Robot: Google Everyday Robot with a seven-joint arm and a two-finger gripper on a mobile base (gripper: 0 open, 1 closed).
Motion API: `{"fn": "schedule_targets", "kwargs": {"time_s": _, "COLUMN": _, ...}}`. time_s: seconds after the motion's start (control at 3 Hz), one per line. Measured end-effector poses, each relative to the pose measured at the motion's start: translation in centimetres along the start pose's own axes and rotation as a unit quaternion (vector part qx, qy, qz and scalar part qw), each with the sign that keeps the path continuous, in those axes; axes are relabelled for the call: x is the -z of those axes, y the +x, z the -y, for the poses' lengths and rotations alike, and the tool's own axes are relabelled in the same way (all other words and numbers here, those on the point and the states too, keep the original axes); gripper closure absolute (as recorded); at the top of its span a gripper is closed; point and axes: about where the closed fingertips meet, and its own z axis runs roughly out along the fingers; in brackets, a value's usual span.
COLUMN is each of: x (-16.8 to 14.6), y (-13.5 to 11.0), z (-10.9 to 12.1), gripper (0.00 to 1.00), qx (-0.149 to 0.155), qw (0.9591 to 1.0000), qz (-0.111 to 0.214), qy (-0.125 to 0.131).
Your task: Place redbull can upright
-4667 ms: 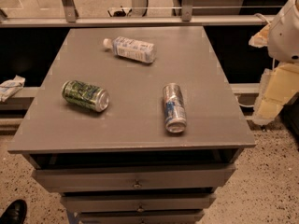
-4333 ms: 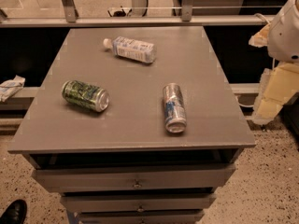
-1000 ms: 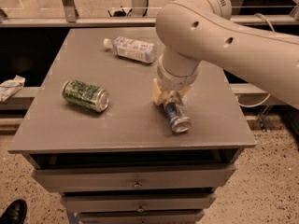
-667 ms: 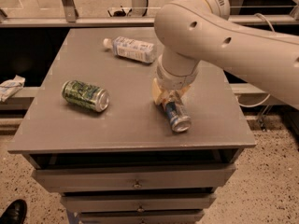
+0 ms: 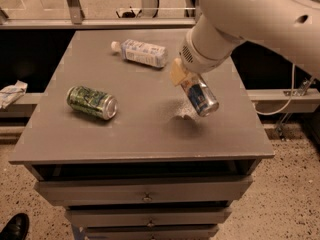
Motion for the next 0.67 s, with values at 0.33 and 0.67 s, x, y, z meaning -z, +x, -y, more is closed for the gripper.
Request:
{"fn": "schedule_targets", "kwargs": {"time_s": 0.33, "x": 2.2, "y": -2.0, "z": 0.9, "gripper": 1.00, "qx": 0.017, "qw": 0.9923, "qz": 0.111, "qy": -0.053}}
{"fn": "schedule_targets", "kwargs": {"time_s": 0.67, "x": 3.2, "y": -4.3, "z": 0.3, "gripper": 1.00, "qx": 0.009, "qw": 0.9733, "qz": 0.204, "qy": -0.106}}
